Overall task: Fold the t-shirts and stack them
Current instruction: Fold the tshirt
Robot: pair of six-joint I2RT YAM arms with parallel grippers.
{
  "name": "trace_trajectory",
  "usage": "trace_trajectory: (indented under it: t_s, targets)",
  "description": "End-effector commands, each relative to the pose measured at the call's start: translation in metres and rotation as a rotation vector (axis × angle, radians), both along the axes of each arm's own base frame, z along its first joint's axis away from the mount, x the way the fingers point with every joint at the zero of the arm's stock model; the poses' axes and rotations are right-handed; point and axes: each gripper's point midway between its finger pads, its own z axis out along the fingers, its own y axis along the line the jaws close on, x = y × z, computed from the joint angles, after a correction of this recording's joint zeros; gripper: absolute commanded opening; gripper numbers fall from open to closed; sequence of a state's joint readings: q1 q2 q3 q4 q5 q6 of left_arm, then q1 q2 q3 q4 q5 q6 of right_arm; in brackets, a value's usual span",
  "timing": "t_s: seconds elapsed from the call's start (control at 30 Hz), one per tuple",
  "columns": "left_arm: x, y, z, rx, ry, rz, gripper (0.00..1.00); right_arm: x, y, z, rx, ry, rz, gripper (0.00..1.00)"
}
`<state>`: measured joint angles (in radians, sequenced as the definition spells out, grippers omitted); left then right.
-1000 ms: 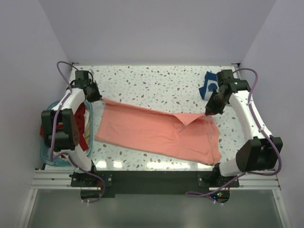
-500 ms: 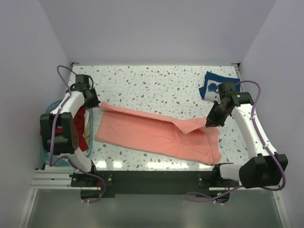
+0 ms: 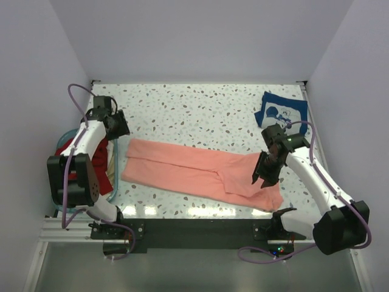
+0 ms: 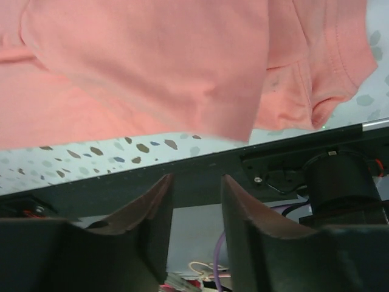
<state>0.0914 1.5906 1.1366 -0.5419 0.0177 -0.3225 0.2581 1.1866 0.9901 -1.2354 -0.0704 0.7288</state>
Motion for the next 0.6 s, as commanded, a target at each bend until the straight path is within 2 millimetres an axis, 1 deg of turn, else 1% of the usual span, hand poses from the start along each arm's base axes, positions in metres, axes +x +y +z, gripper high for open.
trace_trajectory:
  t_s: [0.0, 0.07, 0.13, 0.2, 0.23, 0.27, 0.3, 0.33, 0.37, 0.4, 0.43, 0.5, 0.53, 0.57]
  targets:
    - [0.016, -0.002, 0.034, -0.013, -0.115, -0.014, 0.56, -0.012, -0.003, 0.010, -0.012, -0.018, -0.012, 0.43]
    - [0.020, -0.014, 0.037, -0.043, -0.131, -0.040, 0.56, -0.005, -0.004, 0.022, -0.016, -0.069, -0.006, 0.47]
    - [0.025, -0.027, 0.038, -0.064, -0.147, -0.069, 0.56, 0.000, -0.003, 0.027, -0.012, -0.097, 0.007, 0.50]
    - [0.028, -0.040, 0.035, -0.089, -0.143, -0.093, 0.57, 0.009, 0.005, 0.027, 0.028, -0.124, 0.036, 0.50]
    - [0.029, -0.050, 0.030, -0.098, -0.133, -0.116, 0.57, 0.016, 0.011, 0.024, 0.044, -0.135, 0.046, 0.50]
    - [0.029, -0.052, 0.027, -0.113, -0.126, -0.115, 0.57, 0.018, 0.017, 0.022, 0.068, -0.136, 0.065, 0.49]
    - [0.029, -0.065, 0.026, -0.123, -0.124, -0.144, 0.57, 0.022, 0.022, 0.020, 0.081, -0.145, 0.086, 0.49]
    - [0.028, -0.075, 0.022, -0.133, -0.113, -0.166, 0.57, 0.028, 0.032, 0.016, 0.093, -0.151, 0.121, 0.48]
    - [0.027, -0.083, 0.020, -0.153, -0.107, -0.181, 0.57, 0.032, 0.037, 0.014, 0.089, -0.155, 0.146, 0.47]
    - [0.027, -0.090, 0.017, -0.163, -0.101, -0.198, 0.58, 0.035, 0.043, 0.007, 0.081, -0.134, 0.173, 0.45]
    - [0.026, -0.093, 0.016, -0.170, -0.097, -0.204, 0.58, 0.039, 0.057, 0.008, 0.091, -0.157, 0.232, 0.43]
    - [0.025, -0.100, 0.011, -0.188, -0.086, -0.219, 0.58, 0.042, 0.071, 0.002, 0.090, -0.159, 0.306, 0.41]
    - [0.024, -0.101, 0.008, -0.191, -0.076, -0.218, 0.58, 0.045, 0.087, -0.003, 0.098, -0.156, 0.362, 0.40]
    - [0.023, -0.101, 0.007, -0.187, -0.075, -0.225, 0.58, 0.045, 0.095, -0.006, 0.103, -0.154, 0.402, 0.39]
